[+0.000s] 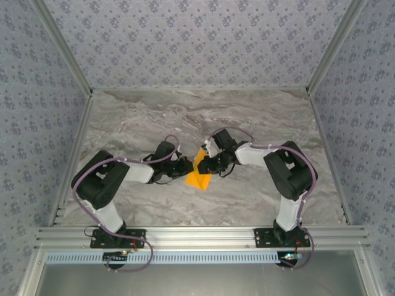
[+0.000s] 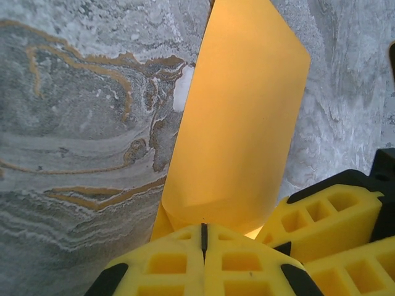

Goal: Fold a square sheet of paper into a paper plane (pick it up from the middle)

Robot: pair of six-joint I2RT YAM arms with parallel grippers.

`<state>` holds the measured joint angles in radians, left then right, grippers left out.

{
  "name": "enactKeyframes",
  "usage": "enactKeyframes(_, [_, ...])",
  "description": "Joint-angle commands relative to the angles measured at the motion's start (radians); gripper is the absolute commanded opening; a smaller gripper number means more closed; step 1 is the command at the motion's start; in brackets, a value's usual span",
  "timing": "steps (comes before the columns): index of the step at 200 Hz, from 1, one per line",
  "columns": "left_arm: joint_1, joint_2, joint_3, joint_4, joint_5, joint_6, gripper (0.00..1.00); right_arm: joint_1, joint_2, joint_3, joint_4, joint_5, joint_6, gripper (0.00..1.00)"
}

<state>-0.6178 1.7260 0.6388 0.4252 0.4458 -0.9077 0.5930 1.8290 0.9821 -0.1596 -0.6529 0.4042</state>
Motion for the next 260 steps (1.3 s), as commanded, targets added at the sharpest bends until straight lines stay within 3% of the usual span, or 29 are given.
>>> enactKeyframes(1, [-0.008, 0.018, 0.017, 0.034, 0.006, 0.001, 0.06, -0.005, -0.067, -0.027, -0.009, 0.022, 0.014, 0.3])
enactKeyframes(33, [-0.009, 0.016, 0.016, 0.032, 0.008, 0.002, 0.06, -0.007, -0.111, -0.064, 0.006, 0.029, 0.042, 0.32])
enactKeyframes(92, [-0.011, 0.009, 0.017, 0.029, 0.008, 0.007, 0.05, -0.008, -0.09, -0.052, 0.017, 0.036, 0.071, 0.24])
enactKeyframes(124, [-0.01, -0.009, 0.011, 0.026, 0.005, 0.006, 0.06, -0.01, -0.078, -0.049, 0.016, 0.051, 0.079, 0.11])
enactKeyframes(176, [-0.038, -0.135, -0.053, 0.018, -0.028, -0.026, 0.19, -0.03, -0.079, -0.075, 0.006, 0.09, 0.056, 0.05])
enactKeyframes(209, [-0.093, -0.114, -0.066, 0.006, -0.058, -0.05, 0.15, -0.035, -0.079, -0.086, 0.017, 0.092, 0.05, 0.05])
enactKeyframes(260, [-0.096, -0.064, -0.064, -0.013, -0.092, -0.068, 0.1, -0.045, -0.083, -0.094, 0.009, 0.115, 0.038, 0.04])
